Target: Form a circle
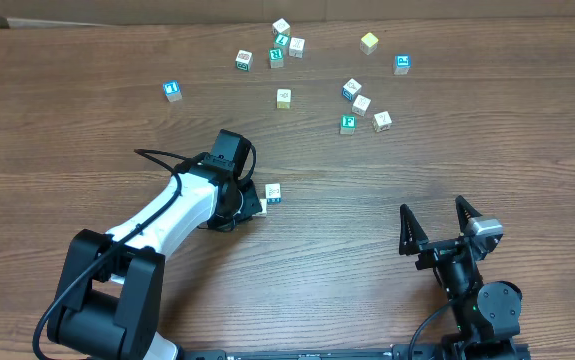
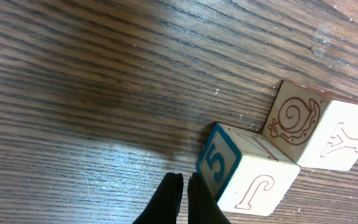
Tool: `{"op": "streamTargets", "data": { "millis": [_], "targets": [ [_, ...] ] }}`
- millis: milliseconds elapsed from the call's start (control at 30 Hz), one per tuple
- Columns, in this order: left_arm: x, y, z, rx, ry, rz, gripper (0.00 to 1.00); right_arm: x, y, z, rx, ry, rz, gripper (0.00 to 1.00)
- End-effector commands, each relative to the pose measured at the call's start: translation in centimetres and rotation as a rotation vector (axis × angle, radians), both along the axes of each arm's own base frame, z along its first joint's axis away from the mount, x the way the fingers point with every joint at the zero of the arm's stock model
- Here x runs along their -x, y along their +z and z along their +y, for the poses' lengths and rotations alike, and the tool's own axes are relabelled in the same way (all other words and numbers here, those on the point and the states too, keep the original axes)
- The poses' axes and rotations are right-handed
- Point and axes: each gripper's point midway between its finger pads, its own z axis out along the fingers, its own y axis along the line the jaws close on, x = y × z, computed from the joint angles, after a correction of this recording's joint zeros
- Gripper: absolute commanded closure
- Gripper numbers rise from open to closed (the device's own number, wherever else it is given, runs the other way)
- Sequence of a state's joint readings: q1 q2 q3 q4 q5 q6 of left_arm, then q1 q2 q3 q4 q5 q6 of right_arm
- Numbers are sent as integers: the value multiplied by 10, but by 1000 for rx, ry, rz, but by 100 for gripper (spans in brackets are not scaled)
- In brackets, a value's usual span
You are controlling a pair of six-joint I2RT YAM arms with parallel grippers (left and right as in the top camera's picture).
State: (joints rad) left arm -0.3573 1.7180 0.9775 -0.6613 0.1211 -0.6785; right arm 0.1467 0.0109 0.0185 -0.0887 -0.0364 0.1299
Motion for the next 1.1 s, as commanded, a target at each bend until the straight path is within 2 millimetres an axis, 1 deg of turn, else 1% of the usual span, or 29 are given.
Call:
{"op": "streamTargets", "data": {
  "millis": [0,667,1067],
  "targets": [
    [3,-5,2,8,9,22,96,0,-2,-1,3,-5,-4,0],
    [6,-4,0,23,4,34,96,0,-2,-1,3,-5,-5,0],
    [3,-5,2,9,7,21,96,0,-2,-1,3,-5,-5,0]
  ]
}}
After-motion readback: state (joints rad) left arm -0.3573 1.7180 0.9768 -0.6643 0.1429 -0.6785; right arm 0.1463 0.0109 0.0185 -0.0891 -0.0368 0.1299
